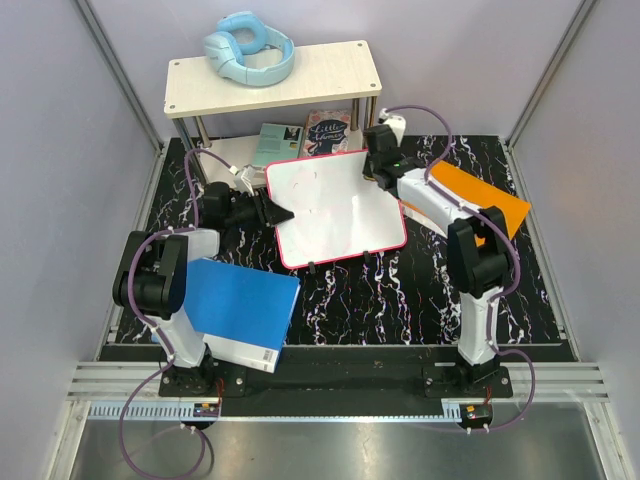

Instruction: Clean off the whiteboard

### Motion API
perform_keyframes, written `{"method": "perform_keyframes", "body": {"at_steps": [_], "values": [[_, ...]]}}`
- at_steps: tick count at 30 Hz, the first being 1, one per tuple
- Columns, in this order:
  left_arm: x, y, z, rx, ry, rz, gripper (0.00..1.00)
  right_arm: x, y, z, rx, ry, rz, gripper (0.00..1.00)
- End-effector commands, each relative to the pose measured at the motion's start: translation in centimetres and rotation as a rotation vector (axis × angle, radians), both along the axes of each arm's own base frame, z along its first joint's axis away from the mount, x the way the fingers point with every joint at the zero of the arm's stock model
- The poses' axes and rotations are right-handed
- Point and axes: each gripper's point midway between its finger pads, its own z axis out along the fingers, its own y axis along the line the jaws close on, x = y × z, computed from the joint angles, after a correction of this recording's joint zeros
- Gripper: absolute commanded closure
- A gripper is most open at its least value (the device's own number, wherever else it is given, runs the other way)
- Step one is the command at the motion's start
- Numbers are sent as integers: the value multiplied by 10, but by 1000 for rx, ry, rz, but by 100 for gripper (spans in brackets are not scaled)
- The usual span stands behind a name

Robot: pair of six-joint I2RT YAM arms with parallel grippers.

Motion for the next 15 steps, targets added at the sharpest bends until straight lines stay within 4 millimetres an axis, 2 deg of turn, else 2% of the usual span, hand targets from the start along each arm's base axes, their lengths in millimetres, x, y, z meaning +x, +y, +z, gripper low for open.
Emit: {"method": "perform_keyframes", "body": {"at_steps": [1,5,9,15], "values": [[-1,14,-39,138,15,29,100,-26,126,-1,71,-1,268,100],[-1,14,-38,138,13,29,100,-31,166,-3,75,4,324,100],[-1,14,-38,139,10,29,100,-24,199,-5,88,5,368,100],[-2,13,-37,140,9,27,100,-34,224,-21,52,44,419,100]]}}
